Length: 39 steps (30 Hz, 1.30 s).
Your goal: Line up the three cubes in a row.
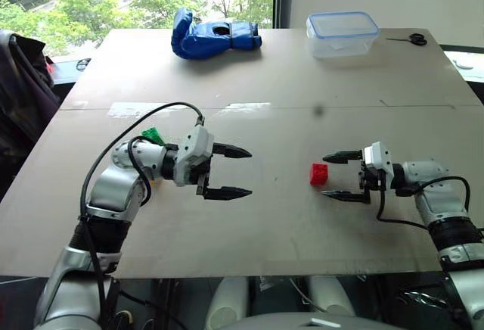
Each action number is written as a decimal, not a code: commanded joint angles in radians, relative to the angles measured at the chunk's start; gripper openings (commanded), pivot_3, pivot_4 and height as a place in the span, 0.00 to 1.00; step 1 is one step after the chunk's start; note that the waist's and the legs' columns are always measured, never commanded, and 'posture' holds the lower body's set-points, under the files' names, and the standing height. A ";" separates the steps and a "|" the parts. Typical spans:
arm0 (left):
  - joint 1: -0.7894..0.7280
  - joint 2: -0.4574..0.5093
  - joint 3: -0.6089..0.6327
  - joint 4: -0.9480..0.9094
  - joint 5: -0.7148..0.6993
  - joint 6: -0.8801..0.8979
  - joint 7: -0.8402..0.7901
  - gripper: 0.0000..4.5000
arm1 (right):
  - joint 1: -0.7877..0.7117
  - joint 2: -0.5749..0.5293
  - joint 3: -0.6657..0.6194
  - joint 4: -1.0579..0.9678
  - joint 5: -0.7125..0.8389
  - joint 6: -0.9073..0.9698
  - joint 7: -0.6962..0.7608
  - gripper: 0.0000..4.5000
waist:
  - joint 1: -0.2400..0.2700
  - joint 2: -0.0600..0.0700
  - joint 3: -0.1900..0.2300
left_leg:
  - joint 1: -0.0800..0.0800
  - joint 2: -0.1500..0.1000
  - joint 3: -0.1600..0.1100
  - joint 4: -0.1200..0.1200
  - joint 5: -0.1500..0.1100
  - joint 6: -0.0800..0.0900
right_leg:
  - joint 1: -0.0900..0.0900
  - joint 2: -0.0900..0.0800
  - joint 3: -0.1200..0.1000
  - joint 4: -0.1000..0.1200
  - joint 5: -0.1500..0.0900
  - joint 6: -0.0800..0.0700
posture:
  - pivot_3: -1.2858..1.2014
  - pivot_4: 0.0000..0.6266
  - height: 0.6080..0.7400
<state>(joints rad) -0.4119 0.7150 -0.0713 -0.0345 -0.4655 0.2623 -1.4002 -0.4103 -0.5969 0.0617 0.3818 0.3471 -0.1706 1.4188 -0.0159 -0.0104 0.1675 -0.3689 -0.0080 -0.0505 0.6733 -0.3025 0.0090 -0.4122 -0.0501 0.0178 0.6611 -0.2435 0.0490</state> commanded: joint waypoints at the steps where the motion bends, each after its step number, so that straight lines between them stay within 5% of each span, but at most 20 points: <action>1: 0.064 -0.031 0.159 -0.085 -0.073 0.003 0.144 1.00 | 0.104 -0.075 -0.106 -0.298 0.150 0.172 -0.048 0.99 | 0.002 0.000 0.000 | -0.001 0.000 0.000 0.000 0.000 0.000 | 0.000 0.000 0.000 0.000 0.000 0.000 | 0.52 0.24 1.00; 8: 0.348 -0.112 0.404 -0.273 -0.138 0.127 0.477 1.00 | 0.233 -0.051 -0.172 -0.732 0.331 0.406 -0.298 0.99 | -0.003 0.000 0.000 | 0.001 0.001 -0.002 0.000 -0.002 0.002 | 0.001 -0.004 0.000 0.001 0.000 0.000 | 0.52 0.24 1.00; 16: 0.415 -0.040 0.563 -0.091 -0.063 0.015 0.530 1.00 | 0.203 0.004 -0.112 -0.743 0.295 0.457 -0.399 0.99 | 0.017 -0.001 -0.001 | 0.002 -0.001 -0.004 0.000 -0.002 0.002 | 0.002 -0.002 -0.004 0.001 0.000 0.000 | 0.52 0.24 1.00; 28: 0.281 -0.043 0.502 0.032 0.043 0.084 0.764 1.00 | 0.185 0.020 -0.113 -0.744 0.263 0.443 -0.431 0.99 | 0.009 -0.002 -0.001 | 0.001 -0.002 -0.004 -0.002 -0.001 0.001 | 0.001 -0.003 -0.004 -0.001 0.000 0.000 | 0.52 0.24 1.00; 33: 0.245 -0.051 0.412 -0.083 0.093 0.276 0.905 1.00 | 0.205 0.013 -0.134 -0.755 0.261 0.439 -0.443 0.99 | 0.005 -0.002 -0.001 | 0.001 -0.003 -0.004 -0.001 -0.002 0.002 | 0.001 -0.003 -0.003 -0.001 0.000 0.000 | 0.52 0.24 1.00; 39: 0.243 -0.057 0.467 -0.162 0.143 0.417 1.078 1.00 | 0.220 0.008 -0.153 -0.767 0.270 0.442 -0.454 0.99 | -0.001 -0.002 0.000 | 0.001 -0.001 -0.004 -0.002 -0.001 0.002 | 0.000 -0.004 -0.002 0.000 0.000 0.000 | 0.52 0.24 1.00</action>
<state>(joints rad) -0.1648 0.6488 0.3453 -0.1569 -0.3435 0.6501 -0.3750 -0.1863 -0.5835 -0.0578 -0.3440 0.5994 0.2801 0.9714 -0.0168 -0.0126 0.1670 -0.3677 -0.0094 -0.0536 0.6715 -0.3039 0.0109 -0.4117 -0.0537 0.0158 0.6610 -0.2433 0.0491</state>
